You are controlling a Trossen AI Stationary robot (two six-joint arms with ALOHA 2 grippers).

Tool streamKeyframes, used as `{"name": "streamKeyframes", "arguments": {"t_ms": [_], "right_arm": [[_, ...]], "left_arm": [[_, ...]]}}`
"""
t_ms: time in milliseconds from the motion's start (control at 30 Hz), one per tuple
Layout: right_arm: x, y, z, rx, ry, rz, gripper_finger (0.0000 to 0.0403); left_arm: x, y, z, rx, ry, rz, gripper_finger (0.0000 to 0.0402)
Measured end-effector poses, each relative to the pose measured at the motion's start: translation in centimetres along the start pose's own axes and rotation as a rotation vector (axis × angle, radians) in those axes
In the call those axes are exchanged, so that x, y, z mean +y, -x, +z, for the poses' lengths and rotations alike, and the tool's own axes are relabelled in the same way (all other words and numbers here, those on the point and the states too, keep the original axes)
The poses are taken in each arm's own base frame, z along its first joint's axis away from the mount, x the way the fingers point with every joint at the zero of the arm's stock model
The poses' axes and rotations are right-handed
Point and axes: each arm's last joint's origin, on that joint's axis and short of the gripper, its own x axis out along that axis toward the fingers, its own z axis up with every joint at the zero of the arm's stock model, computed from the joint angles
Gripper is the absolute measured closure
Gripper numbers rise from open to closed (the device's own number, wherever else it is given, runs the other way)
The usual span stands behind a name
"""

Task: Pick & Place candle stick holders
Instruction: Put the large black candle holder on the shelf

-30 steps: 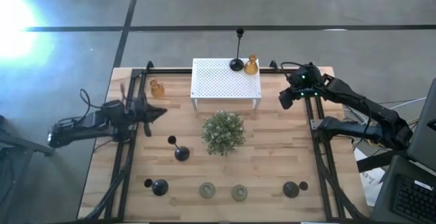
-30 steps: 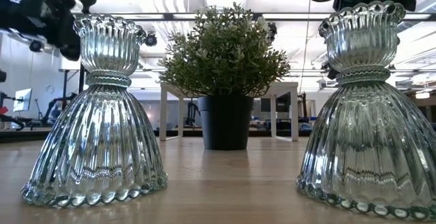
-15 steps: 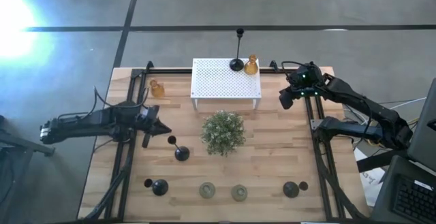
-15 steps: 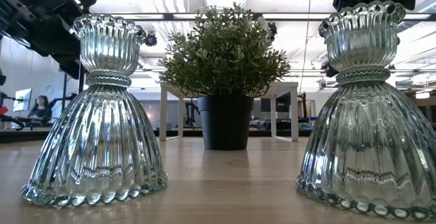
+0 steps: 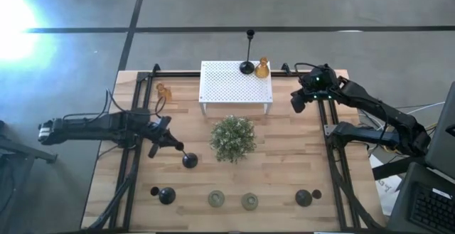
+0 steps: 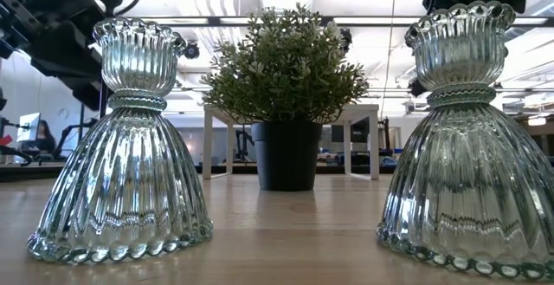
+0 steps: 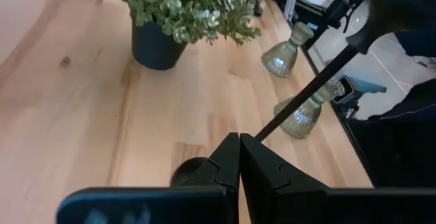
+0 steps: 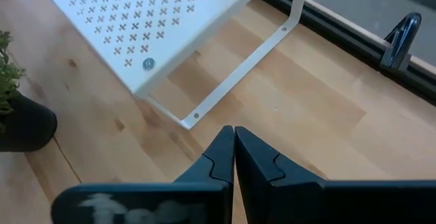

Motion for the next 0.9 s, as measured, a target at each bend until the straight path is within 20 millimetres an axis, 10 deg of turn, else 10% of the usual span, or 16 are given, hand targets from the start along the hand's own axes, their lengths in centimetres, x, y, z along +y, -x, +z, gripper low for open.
{"name": "streamKeyframes", "arguments": {"t_ms": [567, 900], "right_arm": [[0.1, 0.0, 0.6, -0.064, 0.008, 0.009, 0.0394], [0.1, 0.0, 0.7, -0.069, -0.007, 0.01, 0.0394]], "left_arm": [[-0.3, -0.7, 0.4, 0.012, 0.073, -0.087, 0.0244], [-1.3, -1.1, 1.4, -0.08, -0.037, -0.167, 0.0232]]}}
